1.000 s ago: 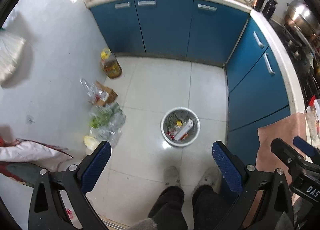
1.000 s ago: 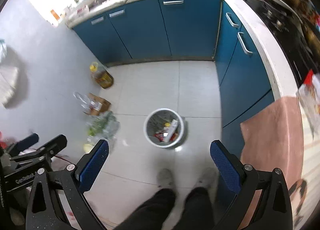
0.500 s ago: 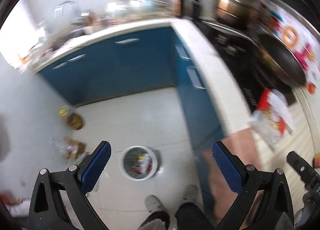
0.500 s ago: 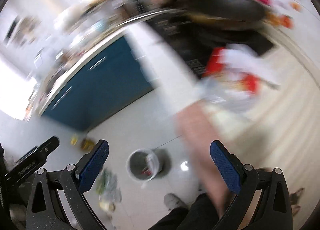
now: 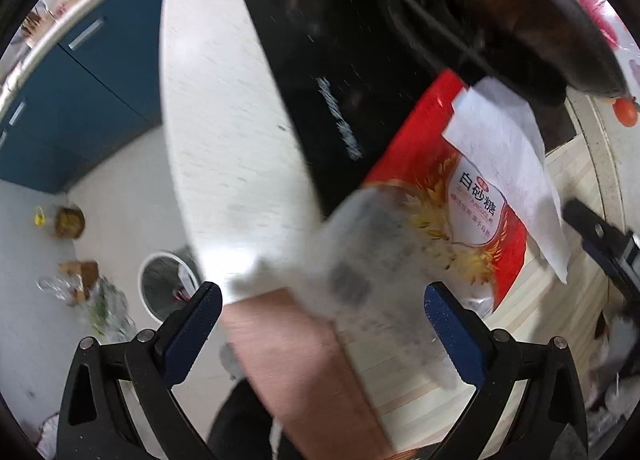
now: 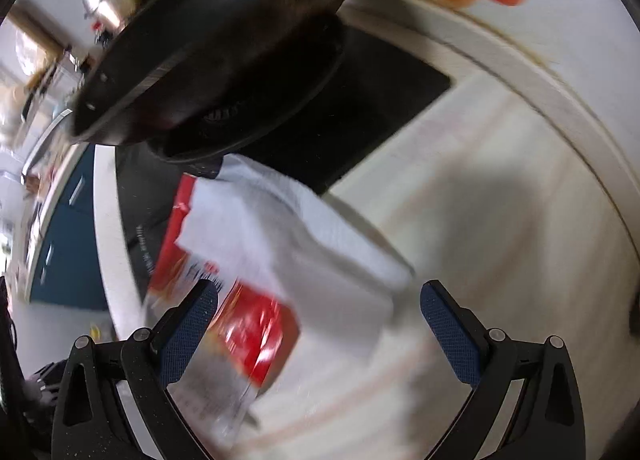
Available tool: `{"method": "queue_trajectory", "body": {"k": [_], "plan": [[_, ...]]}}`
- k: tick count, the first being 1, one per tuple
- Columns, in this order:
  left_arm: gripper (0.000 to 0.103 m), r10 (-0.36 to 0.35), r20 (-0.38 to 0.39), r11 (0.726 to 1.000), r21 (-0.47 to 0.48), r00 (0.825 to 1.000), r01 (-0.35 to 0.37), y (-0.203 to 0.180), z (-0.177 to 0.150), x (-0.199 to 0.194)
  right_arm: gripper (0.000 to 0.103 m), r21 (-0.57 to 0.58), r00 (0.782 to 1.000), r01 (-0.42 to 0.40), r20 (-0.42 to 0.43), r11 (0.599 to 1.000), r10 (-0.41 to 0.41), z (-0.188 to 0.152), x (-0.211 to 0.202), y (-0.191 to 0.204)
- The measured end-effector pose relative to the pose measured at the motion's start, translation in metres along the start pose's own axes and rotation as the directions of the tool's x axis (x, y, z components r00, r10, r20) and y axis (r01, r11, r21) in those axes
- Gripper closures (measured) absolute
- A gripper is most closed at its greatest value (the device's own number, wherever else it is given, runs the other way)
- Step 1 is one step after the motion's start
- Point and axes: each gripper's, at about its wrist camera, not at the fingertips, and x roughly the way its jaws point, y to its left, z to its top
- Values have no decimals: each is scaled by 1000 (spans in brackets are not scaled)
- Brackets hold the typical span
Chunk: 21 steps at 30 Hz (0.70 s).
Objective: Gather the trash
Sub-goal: 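Grasp the red-white sugar bag with the left tool while the right tool grasps the paper towel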
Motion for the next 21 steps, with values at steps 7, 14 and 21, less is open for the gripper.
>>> {"method": "queue_trajectory", "body": {"k": [7,14,21], "plan": [[0,-37,-71,998,-51,997,33,-4,0,26,59,-90,994,-85,-81,992,78,20,50,11],[27,-98,-75,990,-108,992,89,2,-1,28,93,-85,975,-194,-126,977,182,-9,57,24],[86,-93,61,993,-71,994,97,11,-5,-14,98,-42,982,-179,-74,983,176,-27,35,21]]}}
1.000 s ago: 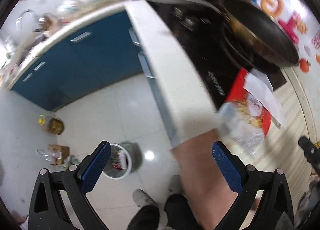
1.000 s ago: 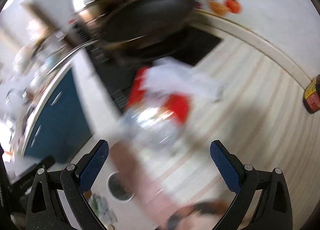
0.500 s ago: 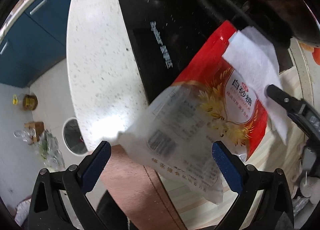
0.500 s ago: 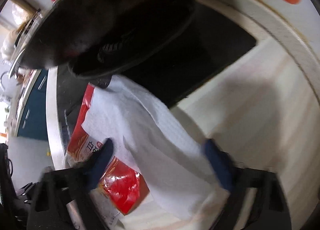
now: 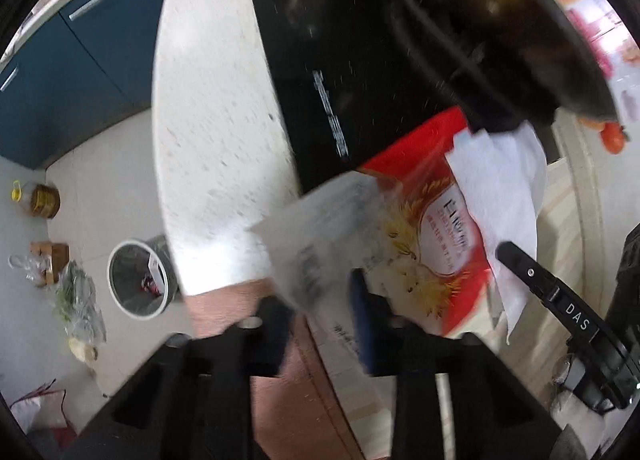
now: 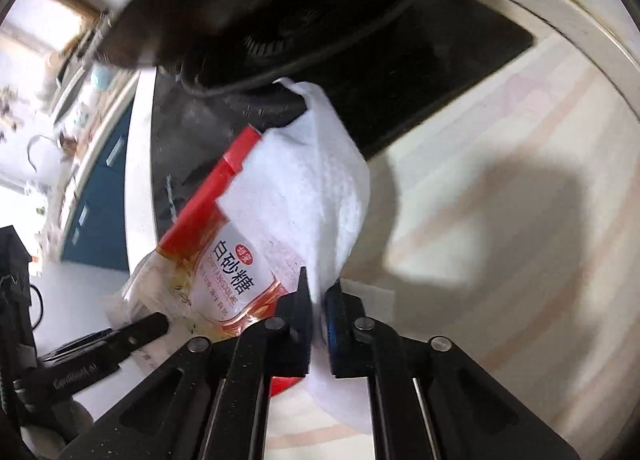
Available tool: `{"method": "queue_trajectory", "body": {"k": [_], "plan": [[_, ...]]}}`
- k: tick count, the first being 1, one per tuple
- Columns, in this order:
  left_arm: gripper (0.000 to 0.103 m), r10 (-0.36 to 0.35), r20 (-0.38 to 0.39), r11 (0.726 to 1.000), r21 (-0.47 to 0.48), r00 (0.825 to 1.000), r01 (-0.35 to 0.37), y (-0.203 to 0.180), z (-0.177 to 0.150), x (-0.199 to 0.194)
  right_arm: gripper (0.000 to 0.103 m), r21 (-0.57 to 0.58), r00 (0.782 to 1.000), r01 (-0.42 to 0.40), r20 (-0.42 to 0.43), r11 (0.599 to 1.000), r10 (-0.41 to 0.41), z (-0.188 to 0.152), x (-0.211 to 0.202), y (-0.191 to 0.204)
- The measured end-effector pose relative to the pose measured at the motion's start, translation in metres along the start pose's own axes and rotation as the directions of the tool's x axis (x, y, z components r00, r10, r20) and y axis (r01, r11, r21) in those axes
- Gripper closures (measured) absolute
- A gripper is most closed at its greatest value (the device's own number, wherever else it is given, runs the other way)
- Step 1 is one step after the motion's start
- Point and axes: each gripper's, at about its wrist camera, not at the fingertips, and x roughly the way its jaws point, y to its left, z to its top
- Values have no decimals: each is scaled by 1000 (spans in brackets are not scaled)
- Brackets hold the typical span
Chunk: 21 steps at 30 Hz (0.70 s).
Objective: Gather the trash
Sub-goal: 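Grasp the red-white sugar bag with the left tool while the right tool grasps the paper towel, then carry sugar bag and paper towel over the bin and open both tools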
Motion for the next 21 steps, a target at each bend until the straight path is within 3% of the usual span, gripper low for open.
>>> {"method": "queue_trajectory", "body": {"k": [9,15,21], "plan": [[97,16,182,999,47,983,-25,31,-17,-76,98,-2,991,21,133,1000,-21,-28,-68,38],[98,42,285,999,-15,958,-39,99,-33,-129,98,-62,989,1,149,998,8,-59,-94,88],[98,125,337,988,-126,933,-87,186,-62,-161,98,-152,992,-60,97,986,76,-108,-78,181]]}}
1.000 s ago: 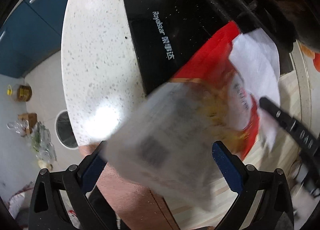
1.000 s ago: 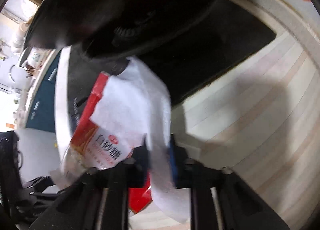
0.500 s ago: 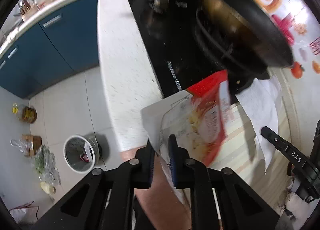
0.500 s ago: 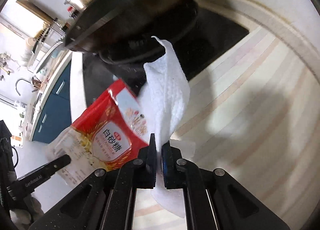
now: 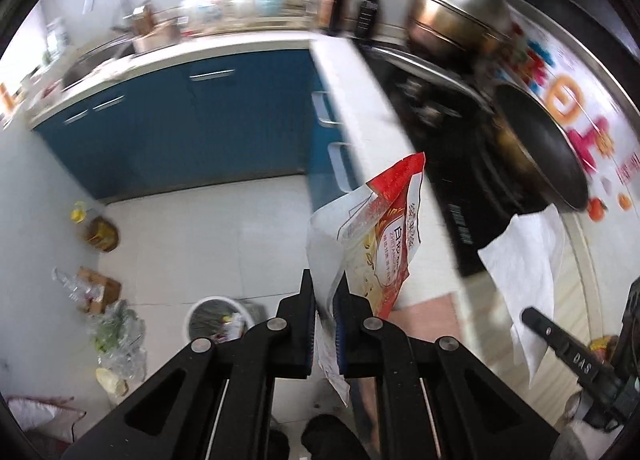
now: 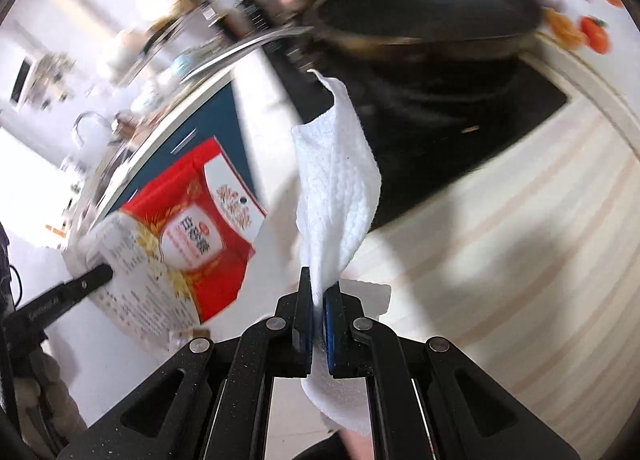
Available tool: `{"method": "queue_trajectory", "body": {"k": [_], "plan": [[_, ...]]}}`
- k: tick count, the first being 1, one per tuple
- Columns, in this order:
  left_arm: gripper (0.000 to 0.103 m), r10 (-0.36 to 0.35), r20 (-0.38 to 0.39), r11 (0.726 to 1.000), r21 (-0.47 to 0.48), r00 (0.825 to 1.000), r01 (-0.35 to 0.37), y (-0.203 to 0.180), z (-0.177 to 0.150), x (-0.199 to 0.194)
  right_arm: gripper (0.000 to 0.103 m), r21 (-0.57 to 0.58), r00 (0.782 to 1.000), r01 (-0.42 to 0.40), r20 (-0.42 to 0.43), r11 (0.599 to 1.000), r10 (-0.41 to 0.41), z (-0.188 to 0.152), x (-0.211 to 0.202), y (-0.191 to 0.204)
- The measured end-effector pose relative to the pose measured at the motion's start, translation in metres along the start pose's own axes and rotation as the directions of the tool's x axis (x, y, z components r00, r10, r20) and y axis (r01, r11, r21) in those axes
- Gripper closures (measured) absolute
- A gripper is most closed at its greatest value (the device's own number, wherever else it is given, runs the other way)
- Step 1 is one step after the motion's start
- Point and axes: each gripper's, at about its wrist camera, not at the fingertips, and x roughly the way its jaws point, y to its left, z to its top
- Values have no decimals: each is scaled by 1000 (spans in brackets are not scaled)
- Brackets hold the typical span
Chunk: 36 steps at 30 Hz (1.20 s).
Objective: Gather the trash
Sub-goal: 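Carry sugar bag and paper towel over the bin and open both tools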
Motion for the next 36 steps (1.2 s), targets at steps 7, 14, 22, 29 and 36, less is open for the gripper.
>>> {"method": "queue_trajectory", "body": {"k": [7,14,22,29,36], "plan": [[98,90,-72,986,-131,993,-99,112,-38,24,99,-98,987,-62,-151,993,47,-67,80,105],[98,176,-231,955,-196,957,-223,220,-99,124,99,-139,945,-68,-326,988,20,-149,214,168],[98,207,-425,890,-293,881,-350,326,-195,298,99,-139,851,-57,-525,989,-24,-250,419,173],[98,119,-526,867,-359,842,-347,368,-257,436,99,-221,763,-36,-636,975,-116,-317,592,151],[90,86,-577,860,-368,812,-354,388,-274,489,97,-269,684,-16,-705,963,-186,-345,682,143]]}}
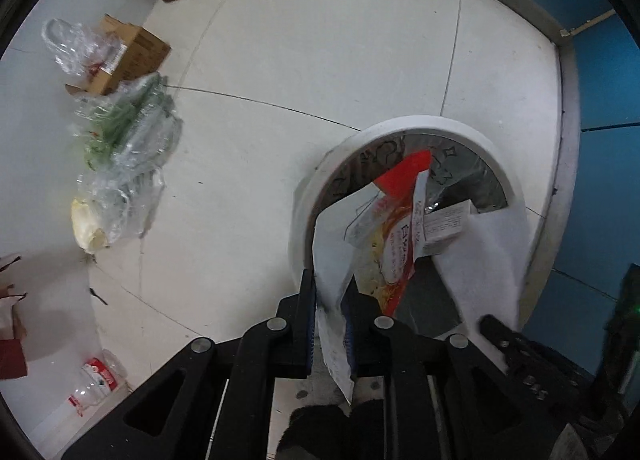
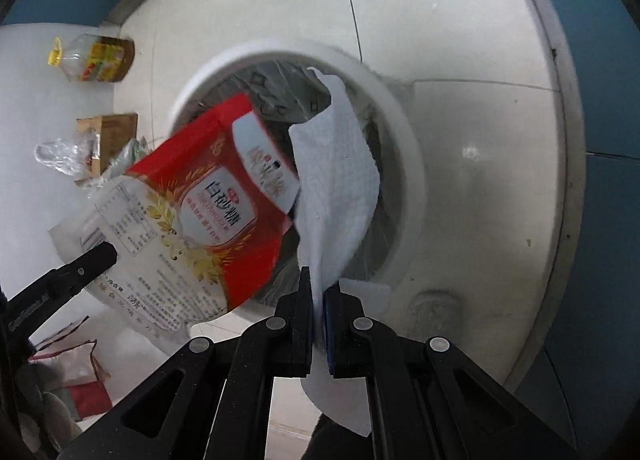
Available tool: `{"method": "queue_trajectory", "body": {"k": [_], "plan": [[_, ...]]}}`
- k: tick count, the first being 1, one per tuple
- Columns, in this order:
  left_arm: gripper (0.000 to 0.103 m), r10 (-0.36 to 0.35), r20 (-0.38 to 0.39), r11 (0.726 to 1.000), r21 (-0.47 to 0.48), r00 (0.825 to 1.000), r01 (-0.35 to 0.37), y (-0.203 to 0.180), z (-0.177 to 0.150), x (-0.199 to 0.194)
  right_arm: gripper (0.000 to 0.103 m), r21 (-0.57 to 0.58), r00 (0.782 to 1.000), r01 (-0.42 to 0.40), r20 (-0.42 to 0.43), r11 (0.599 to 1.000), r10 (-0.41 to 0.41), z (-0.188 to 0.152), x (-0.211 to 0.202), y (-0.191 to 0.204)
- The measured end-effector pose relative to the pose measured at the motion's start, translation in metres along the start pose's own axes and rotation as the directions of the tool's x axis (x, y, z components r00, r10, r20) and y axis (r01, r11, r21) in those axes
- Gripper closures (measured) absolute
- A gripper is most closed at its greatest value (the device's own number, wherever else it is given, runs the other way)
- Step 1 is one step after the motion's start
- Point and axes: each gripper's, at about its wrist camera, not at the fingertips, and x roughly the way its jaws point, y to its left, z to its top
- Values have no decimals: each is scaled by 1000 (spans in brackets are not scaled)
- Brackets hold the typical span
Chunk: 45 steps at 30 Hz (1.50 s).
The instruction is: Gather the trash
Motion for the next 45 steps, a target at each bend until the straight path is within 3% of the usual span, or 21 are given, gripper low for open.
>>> {"method": "queue_trajectory", "body": {"k": [2,3,4,5,6,7,11,16,20,25,33,43,45], "plan": [[84,12,3,1000,2,1000,-12,-1,4,-2,97,-14,1000,-8,-23,1000,8,5,6,8],[59,31,13,1000,6,999,-31,1,4,-6,94,-25,1000,-2,-25,1000,1,6,7,13],[17,43,23,999,8,999,-44,1,6,-8,82,-33,1000,-4,-24,999,4,9,7,17],[0,52,37,999,10,998,-52,3,7,-12,71,-34,1000,-13,-20,999,12,8,5,19],[0,54,47,998,9,997,-55,3,7,-15,49,-33,1000,-20,-14,999,20,10,2,19],[0,58,53,998,7,997,-59,5,7,-20,36,-31,1000,-28,-4,999,28,10,-4,20],[0,83,88,997,-2,993,-83,7,1,-44,30,-45,998,3,55,999,0,4,-34,23],[0,118,162,993,-23,980,-116,15,-26,-88,1,-92,977,137,177,986,-120,-17,-96,19],[0,135,256,991,-12,957,-136,16,-58,-141,1,-121,954,203,248,972,-169,-46,-154,26],[0,68,321,997,0,945,-72,19,-100,-220,0,-187,918,265,350,946,-188,-97,-235,49],[0,-29,427,999,42,904,12,35,-174,-354,0,-214,830,336,528,917,-181,-203,-392,88],[0,-121,570,987,160,813,35,63,-290,-516,0,-154,718,300,686,941,-117,-366,-562,129],[0,-138,578,983,180,804,39,66,-311,-538,0,-143,695,290,711,946,-105,-398,-588,134]]}}
